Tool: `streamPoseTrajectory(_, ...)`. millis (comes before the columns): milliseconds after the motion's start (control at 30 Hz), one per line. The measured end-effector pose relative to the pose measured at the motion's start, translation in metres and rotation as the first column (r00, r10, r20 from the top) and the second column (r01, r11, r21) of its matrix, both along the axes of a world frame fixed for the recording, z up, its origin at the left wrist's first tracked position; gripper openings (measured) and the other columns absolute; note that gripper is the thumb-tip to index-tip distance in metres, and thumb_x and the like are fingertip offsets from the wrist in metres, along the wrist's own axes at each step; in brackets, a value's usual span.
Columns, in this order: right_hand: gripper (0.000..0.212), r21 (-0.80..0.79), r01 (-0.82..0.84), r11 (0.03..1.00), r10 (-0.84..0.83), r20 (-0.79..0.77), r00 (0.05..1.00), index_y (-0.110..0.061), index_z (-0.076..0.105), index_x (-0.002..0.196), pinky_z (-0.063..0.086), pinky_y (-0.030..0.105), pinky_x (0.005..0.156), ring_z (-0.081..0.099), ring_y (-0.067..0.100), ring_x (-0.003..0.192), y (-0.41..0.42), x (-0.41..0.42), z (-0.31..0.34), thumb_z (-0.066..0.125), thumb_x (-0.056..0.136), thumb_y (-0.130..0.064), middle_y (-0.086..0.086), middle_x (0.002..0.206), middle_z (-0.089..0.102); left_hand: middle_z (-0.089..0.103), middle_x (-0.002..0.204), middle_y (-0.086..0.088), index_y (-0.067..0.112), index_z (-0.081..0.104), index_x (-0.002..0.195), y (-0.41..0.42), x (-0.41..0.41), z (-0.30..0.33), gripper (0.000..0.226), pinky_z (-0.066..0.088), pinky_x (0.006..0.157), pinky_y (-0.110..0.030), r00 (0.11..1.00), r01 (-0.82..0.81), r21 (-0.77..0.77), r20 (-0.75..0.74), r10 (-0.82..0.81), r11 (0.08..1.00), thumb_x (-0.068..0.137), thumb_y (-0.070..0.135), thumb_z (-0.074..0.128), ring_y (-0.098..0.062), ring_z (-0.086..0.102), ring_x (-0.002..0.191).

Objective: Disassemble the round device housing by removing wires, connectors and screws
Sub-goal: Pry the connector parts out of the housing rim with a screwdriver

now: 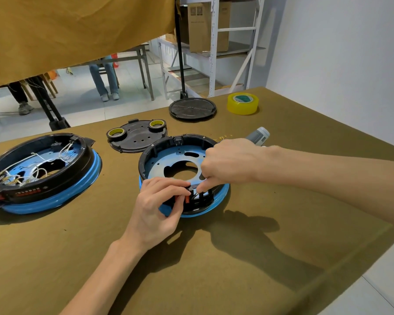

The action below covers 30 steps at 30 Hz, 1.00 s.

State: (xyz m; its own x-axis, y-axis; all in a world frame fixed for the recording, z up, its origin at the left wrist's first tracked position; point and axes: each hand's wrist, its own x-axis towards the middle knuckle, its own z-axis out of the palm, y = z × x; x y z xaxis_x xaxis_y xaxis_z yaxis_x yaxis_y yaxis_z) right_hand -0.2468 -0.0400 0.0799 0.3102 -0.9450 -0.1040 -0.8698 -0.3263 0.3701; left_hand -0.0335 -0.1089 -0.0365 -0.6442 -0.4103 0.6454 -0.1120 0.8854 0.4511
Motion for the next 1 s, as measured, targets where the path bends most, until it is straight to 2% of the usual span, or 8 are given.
streamPoseTrajectory(67, 0.059, 0.039, 0.021, 0.999, -0.022, 0.029, 0.999, -0.022, 0.044, 0.06, 0.031, 0.025, 0.042, 0.045, 0.011, 0.046, -0.001, -0.003, 0.005, 0.04, 0.097, -0.068, -0.007, 0.055, 0.045, 0.071, 0.116, 0.011, 0.019, 0.076, 0.102, 0.0, 0.0, 0.0, 0.019, 0.042, 0.102, -0.034, 1.0, -0.002, -0.007, 0.029, 0.002, 1.0, 0.09, 0.022, 0.061, -0.006, 0.06, 0.117)
streamPoseTrajectory(167, 0.057, 0.032, 0.049, 0.998, -0.049, 0.021, 0.999, -0.024, 0.04, 0.06, 0.031, 0.026, 0.042, 0.045, 0.011, 0.048, 0.001, 0.0, 0.008, 0.042, 0.098, -0.066, -0.006, 0.057, 0.045, 0.069, 0.116, 0.01, 0.019, 0.074, 0.101, 0.0, -0.001, -0.001, 0.02, 0.041, 0.102, -0.036, 0.999, -0.012, -0.006, 0.053, 0.013, 1.0, 0.09, 0.024, 0.057, -0.006, 0.057, 0.117)
streamPoseTrajectory(333, 0.057, -0.104, 0.064, 0.993, -0.069, -0.05, 0.996, -0.021, 0.026, 0.063, 0.026, 0.027, 0.042, 0.035, 0.015, 0.047, 0.015, 0.015, 0.001, 0.041, 0.101, -0.06, -0.002, 0.062, 0.039, 0.068, 0.116, 0.01, 0.018, 0.073, 0.099, 0.002, -0.002, -0.001, 0.021, 0.039, 0.103, -0.035, 0.999, -0.012, 0.014, 0.044, 0.012, 1.0, 0.089, 0.024, 0.056, -0.005, 0.055, 0.118)
streamPoseTrajectory(500, 0.057, -0.18, 0.098, 0.979, -0.108, -0.048, 0.993, -0.018, 0.025, 0.063, 0.02, 0.028, 0.042, 0.027, 0.017, 0.046, 0.027, 0.029, -0.009, 0.04, 0.105, -0.055, -0.002, 0.062, 0.032, 0.068, 0.116, 0.011, 0.019, 0.073, 0.098, 0.002, -0.003, -0.001, 0.02, 0.038, 0.104, -0.031, 0.999, -0.015, 0.024, 0.037, 0.014, 1.0, 0.088, 0.025, 0.057, -0.001, 0.054, 0.119)
streamPoseTrajectory(600, 0.056, -0.183, 0.133, 0.974, -0.139, -0.02, 0.99, -0.016, 0.034, 0.066, 0.02, 0.028, 0.042, 0.029, 0.016, 0.046, 0.025, 0.029, -0.011, 0.041, 0.104, -0.056, -0.003, 0.063, 0.033, 0.069, 0.115, 0.012, 0.021, 0.073, 0.1, 0.002, -0.003, -0.001, 0.02, 0.037, 0.105, -0.027, 0.999, -0.013, 0.023, 0.038, 0.012, 1.0, 0.088, 0.027, 0.06, -0.001, 0.055, 0.118)
streamPoseTrajectory(733, 0.055, -0.111, 0.102, 0.989, -0.104, -0.017, 0.994, -0.014, 0.056, 0.084, 0.032, 0.03, 0.044, 0.047, 0.02, 0.055, 0.015, 0.016, -0.014, 0.037, 0.101, -0.063, -0.002, 0.07, 0.048, 0.072, 0.112, 0.011, 0.021, 0.074, 0.102, 0.003, -0.003, 0.001, 0.019, 0.04, 0.103, -0.029, 1.0, -0.011, 0.015, 0.023, 0.01, 1.0, 0.088, 0.028, 0.064, -0.004, 0.06, 0.114)
streamPoseTrajectory(800, 0.057, -0.095, 0.062, 0.994, -0.066, -0.04, 0.997, -0.016, 0.058, 0.084, 0.035, 0.029, 0.044, 0.045, 0.017, 0.052, 0.01, 0.011, -0.013, 0.036, 0.1, -0.065, -0.002, 0.068, 0.047, 0.072, 0.112, 0.012, 0.02, 0.076, 0.103, 0.003, -0.004, 0.001, 0.02, 0.041, 0.102, -0.031, 1.0, -0.012, 0.012, 0.015, 0.011, 1.0, 0.088, 0.028, 0.065, -0.004, 0.062, 0.112)
streamPoseTrajectory(1000, 0.056, -0.038, -0.075, 0.996, 0.07, -0.121, 0.99, -0.02, 0.038, 0.065, 0.025, 0.022, 0.039, 0.037, 0.01, 0.046, -0.001, 0.008, -0.008, 0.039, 0.101, -0.063, -0.005, 0.061, 0.041, 0.071, 0.113, 0.013, 0.02, 0.075, 0.118, 0.004, -0.003, 0.001, 0.031, 0.045, 0.098, -0.036, 1.0, -0.017, -0.001, -0.008, 0.017, 1.0, 0.09, 0.028, 0.064, -0.007, 0.062, 0.11)
